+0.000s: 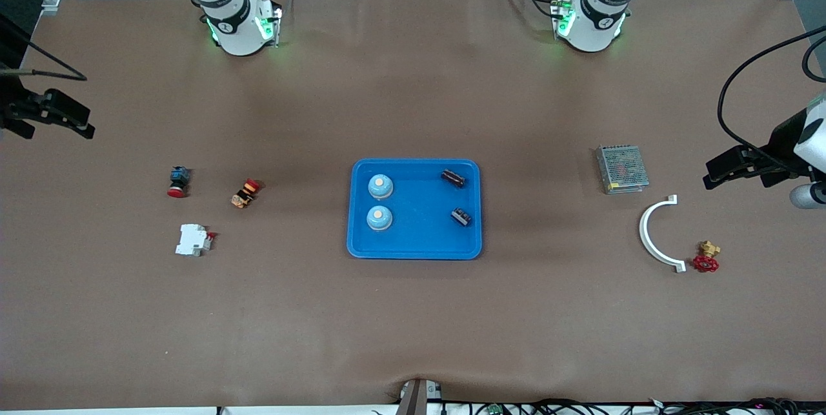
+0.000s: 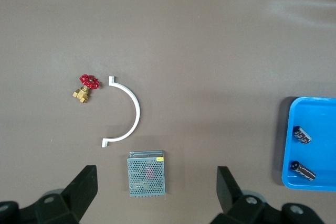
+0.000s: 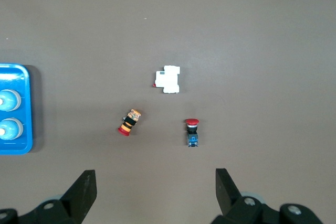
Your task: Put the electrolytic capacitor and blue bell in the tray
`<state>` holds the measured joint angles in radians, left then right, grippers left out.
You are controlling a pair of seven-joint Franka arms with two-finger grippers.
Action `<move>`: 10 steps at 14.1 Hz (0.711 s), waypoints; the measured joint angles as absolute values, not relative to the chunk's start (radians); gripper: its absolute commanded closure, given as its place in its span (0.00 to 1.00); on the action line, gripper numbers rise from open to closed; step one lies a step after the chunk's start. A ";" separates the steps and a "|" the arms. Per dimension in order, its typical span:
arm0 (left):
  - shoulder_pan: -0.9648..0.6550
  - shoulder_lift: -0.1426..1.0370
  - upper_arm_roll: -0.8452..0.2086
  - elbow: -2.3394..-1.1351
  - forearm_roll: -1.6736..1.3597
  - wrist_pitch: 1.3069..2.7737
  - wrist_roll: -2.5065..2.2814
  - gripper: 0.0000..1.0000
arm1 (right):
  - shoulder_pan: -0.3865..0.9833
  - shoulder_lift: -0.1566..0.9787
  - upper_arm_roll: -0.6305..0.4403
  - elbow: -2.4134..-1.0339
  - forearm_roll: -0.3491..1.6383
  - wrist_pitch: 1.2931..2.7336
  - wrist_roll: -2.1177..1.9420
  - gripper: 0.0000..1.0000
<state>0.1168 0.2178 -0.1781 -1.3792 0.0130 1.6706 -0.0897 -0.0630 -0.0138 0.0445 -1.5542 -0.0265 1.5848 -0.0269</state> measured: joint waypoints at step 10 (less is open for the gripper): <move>0.008 0.224 -0.126 -1.382 0.013 1.671 -0.083 0.00 | -0.020 -0.030 0.045 -1.476 -0.029 1.590 -0.027 0.00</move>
